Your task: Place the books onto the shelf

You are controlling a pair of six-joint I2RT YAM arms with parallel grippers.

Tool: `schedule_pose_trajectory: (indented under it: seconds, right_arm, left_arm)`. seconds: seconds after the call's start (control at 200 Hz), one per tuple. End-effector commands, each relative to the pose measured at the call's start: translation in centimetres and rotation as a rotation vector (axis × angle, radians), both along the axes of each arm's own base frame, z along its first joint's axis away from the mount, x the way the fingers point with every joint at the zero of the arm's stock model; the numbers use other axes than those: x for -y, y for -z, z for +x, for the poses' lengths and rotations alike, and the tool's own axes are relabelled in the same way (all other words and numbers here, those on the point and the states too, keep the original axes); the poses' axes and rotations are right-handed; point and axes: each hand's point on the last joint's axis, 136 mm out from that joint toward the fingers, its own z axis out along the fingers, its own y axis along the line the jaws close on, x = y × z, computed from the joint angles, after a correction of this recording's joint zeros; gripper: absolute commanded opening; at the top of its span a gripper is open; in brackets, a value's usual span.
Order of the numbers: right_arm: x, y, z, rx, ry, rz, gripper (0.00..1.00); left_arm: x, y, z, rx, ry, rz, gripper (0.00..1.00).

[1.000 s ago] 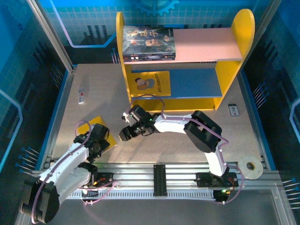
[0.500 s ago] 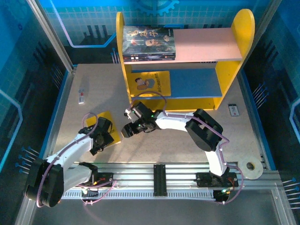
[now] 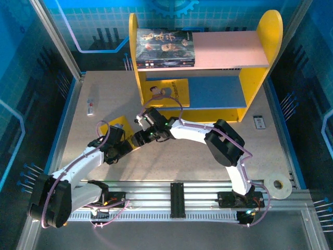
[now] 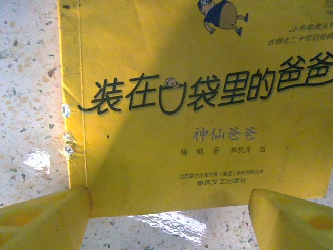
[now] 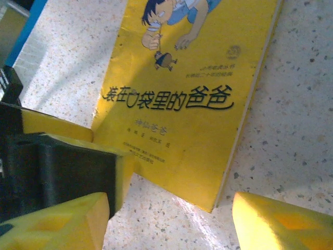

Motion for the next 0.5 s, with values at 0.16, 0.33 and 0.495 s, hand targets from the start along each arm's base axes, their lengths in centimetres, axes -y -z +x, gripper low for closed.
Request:
schedule_pose_trajectory:
  seconds: [0.16, 0.33, 0.495]
  right_arm:
    - [-0.2, 1.5, 0.7, -0.022, 0.021, -0.032, 0.65]
    - [-0.5, 2.0, 0.8, -0.024, 0.019, -0.045, 0.65]
    - [-0.7, 2.7, 1.1, -0.027, 0.024, -0.057, 0.65]
  left_arm:
    - [-1.4, -1.8, 1.0, 0.043, -0.035, 0.003, 0.81]
    - [-2.6, -2.3, 1.1, 0.047, -0.070, 0.010, 0.82]
    - [-3.1, -1.7, 1.5, 0.045, -0.113, -0.018, 0.82]
